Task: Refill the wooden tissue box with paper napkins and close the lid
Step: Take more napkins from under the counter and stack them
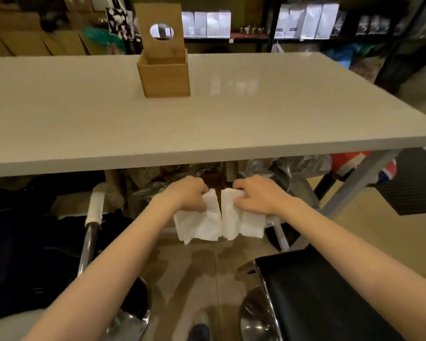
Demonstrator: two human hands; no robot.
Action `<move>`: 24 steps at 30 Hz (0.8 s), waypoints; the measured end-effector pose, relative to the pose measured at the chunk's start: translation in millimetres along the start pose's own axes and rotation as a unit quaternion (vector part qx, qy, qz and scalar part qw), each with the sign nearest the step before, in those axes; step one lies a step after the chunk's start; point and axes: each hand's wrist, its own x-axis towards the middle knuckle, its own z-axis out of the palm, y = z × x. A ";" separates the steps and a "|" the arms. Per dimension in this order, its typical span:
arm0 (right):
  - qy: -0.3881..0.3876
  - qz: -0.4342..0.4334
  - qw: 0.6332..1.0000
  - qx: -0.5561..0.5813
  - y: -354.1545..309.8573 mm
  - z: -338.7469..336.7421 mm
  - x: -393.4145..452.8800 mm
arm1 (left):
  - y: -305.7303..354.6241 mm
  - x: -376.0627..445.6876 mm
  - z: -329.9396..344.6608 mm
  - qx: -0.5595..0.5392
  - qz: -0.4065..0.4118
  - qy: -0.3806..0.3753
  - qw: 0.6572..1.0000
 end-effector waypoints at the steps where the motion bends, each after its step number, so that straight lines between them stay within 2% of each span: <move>1: 0.011 -0.008 1.000 -0.004 -4.7 -11.4 -7.1 | 5.1 -9.1 -10.9 -0.004 0.009 0.003 1.000; 7: 0.071 -0.026 0.997 0.023 -18.6 -73.0 -18.1 | 20.6 -38.6 -74.0 -0.021 0.032 0.055 0.998; 13: 0.108 -0.038 0.990 0.081 -20.6 -116.2 13.3 | 17.1 -28.5 -124.2 -0.015 0.027 0.098 0.995; 18: 0.123 -0.041 0.986 0.104 -24.7 -142.4 56.9 | -7.4 1.3 -159.3 -0.063 0.014 0.095 0.993; 24: 0.109 -0.006 0.983 0.149 -24.0 -169.7 118.3 | -41.4 41.5 -197.4 -0.155 0.014 0.081 0.985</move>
